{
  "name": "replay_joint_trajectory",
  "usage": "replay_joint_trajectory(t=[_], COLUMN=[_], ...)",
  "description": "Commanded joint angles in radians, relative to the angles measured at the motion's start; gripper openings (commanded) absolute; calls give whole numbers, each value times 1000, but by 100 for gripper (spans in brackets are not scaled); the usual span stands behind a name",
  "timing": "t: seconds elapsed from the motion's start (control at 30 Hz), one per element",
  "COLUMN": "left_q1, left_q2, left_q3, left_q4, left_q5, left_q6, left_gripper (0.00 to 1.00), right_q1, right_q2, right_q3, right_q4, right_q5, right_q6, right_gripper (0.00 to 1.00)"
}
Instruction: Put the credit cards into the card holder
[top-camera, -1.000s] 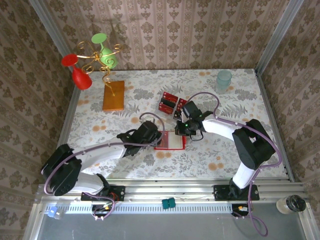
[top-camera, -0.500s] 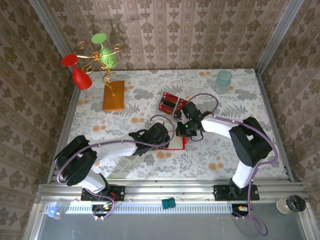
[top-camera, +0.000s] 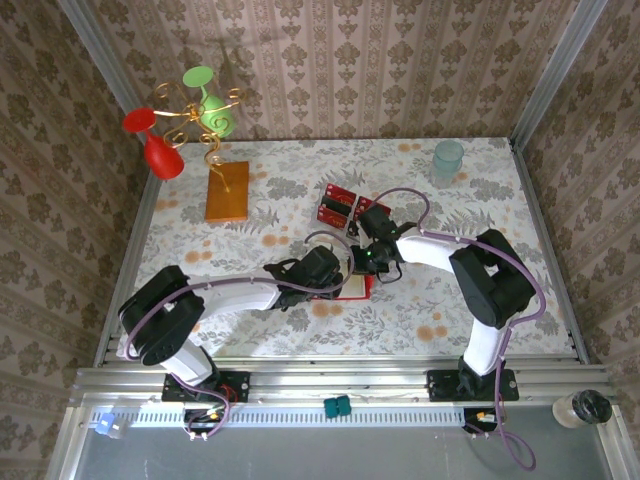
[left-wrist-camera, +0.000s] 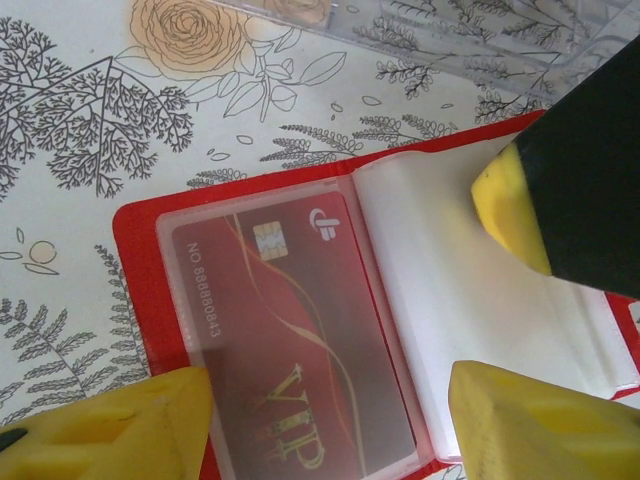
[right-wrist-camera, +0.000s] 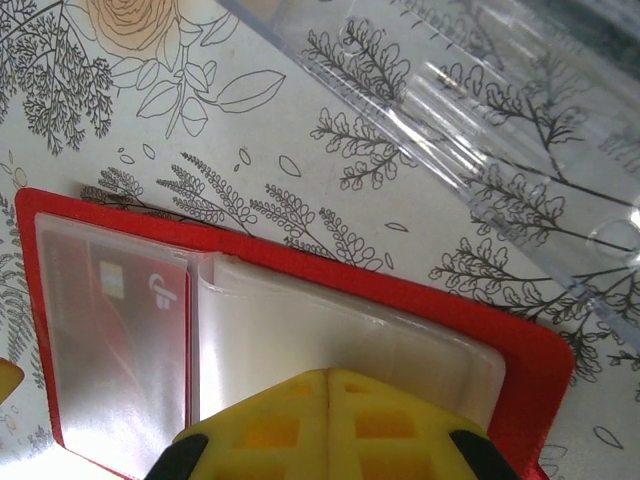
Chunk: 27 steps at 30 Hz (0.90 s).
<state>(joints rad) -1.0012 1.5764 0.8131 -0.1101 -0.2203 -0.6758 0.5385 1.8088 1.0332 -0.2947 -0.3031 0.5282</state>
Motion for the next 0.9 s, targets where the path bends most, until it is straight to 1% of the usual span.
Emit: replay_joint_trajectory(t=[0.0,0.4,0.6,0.7,0.87], left_q1=[-7,-29,-31,-31,-31], left_q2=[21,55,75,95,109], left_q3=[32,37,47,61,58], left_q4=[14,43,20,-14,-23], left_q5=[15,20,13,11,12], left_q6=[26,27,25,21,17], left_gripper=[65,65,65,63,60], right_q1=[9,9,11,11,11], right_q2=[32,26,24,22,21], right_q3=[13,-15,-22,-22,-17], right_q4=[-17,17,26,29,28], right_q5=[-28,-45,-50,-53,-59], right_q6=[16,43,50,52,55], right_gripper=[6,6,6,6,6])
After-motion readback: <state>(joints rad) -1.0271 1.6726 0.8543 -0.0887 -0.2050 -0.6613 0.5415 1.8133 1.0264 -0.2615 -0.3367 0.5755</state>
